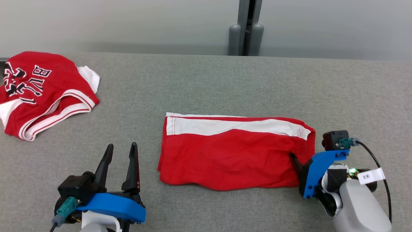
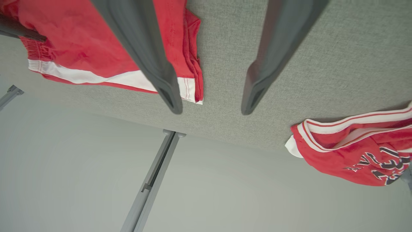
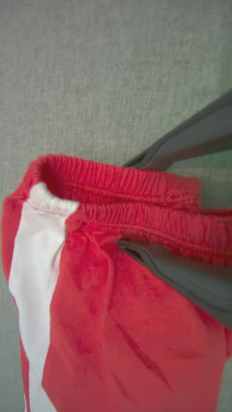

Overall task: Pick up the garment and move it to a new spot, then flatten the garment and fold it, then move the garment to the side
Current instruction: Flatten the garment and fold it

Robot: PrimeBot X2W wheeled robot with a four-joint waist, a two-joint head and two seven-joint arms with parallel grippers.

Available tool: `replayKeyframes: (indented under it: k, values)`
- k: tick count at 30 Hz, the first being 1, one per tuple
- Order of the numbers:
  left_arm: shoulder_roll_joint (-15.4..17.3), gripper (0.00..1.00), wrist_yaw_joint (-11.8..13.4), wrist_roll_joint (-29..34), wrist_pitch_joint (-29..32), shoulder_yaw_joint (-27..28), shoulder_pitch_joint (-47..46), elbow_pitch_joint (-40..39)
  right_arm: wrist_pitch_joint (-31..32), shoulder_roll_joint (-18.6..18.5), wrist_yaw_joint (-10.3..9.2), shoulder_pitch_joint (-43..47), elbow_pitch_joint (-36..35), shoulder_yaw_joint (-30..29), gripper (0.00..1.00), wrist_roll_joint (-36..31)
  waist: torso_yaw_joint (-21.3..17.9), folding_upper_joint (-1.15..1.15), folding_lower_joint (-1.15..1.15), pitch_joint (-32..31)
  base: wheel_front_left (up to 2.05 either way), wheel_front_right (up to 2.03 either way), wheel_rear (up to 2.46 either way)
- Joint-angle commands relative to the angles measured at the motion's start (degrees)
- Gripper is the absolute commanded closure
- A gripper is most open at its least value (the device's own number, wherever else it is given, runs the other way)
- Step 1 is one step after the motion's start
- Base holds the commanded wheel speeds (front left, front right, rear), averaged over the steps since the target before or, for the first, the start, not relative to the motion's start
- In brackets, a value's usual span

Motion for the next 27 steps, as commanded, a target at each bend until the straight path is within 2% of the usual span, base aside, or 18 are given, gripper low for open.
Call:
replayKeyframes:
  k: [1,3,4,5,6,7,8,11,15,24,27]
  values:
    - [-0.4,0.00,-0.2,0.5,-0.3,0.3,-0.3,0.2,0.1,-0.1,0.01,-1.4,1.7,0.6,0.00,0.6,0.5,0.00,0.00,0.4,0.00,0.00,0.00]
    - [-0.6,0.00,-0.3,0.6,-0.3,0.5,-0.4,0.3,0.2,0.0,0.01,-2.6,4.0,1.7,0.02,0.9,0.8,0.00,0.00,0.5,0.00,0.00,0.00]
    - [-0.6,0.00,-0.3,0.7,-0.3,0.6,-0.4,0.3,0.1,0.0,0.01,-3.2,5.0,2.0,0.26,0.8,0.8,0.00,0.00,0.6,0.00,0.00,0.00]
    - [-0.7,0.00,-0.3,0.8,-0.3,0.7,-0.5,0.4,0.2,0.1,0.01,-3.8,5.9,2.4,0.58,1.0,0.9,0.00,0.00,0.6,0.00,0.00,0.00]
    - [-0.8,0.00,-0.4,1.0,-0.3,0.7,-0.5,0.4,0.2,0.1,0.01,-4.4,6.8,2.9,0.73,1.1,0.9,0.00,0.00,0.7,0.00,0.00,0.00]
    - [-0.8,0.00,-0.4,1.0,-0.3,0.8,-0.5,0.5,0.0,0.1,0.01,-4.9,7.4,3.2,0.95,1.3,0.9,0.00,0.00,0.7,0.00,0.00,0.00]
    - [-0.9,0.00,-0.5,1.1,-0.3,0.8,-0.5,0.4,-0.1,0.1,0.01,-5.5,8.0,3.4,1.00,1.5,0.8,0.00,0.00,0.7,0.00,0.00,0.00]
    - [-1.1,0.00,-0.6,1.5,-0.3,0.8,-0.5,0.3,-1.0,0.0,0.01,-7.2,8.8,3.7,1.00,1.9,0.2,0.00,0.00,0.6,0.00,0.00,0.00]
    - [-1.5,0.00,-1.1,1.2,-0.1,0.1,-0.7,0.1,0.2,-0.2,0.00,-7.6,8.9,2.1,1.00,5.5,-0.8,0.00,0.00,0.3,0.00,0.00,0.00]
    - [-2.0,0.00,-1.2,1.3,0.2,-1.0,-0.7,-0.4,5.7,-8.1,0.00,-4.0,1.5,-1.7,1.00,7.2,-3.3,0.00,0.00,0.1,0.00,0.00,0.00]
    - [-2.1,0.00,-1.3,1.2,0.5,-1.2,-1.0,-0.4,7.7,-8.4,0.01,-2.9,-1.9,-2.1,1.00,7.8,-3.7,0.00,0.00,0.1,0.00,0.00,0.00]
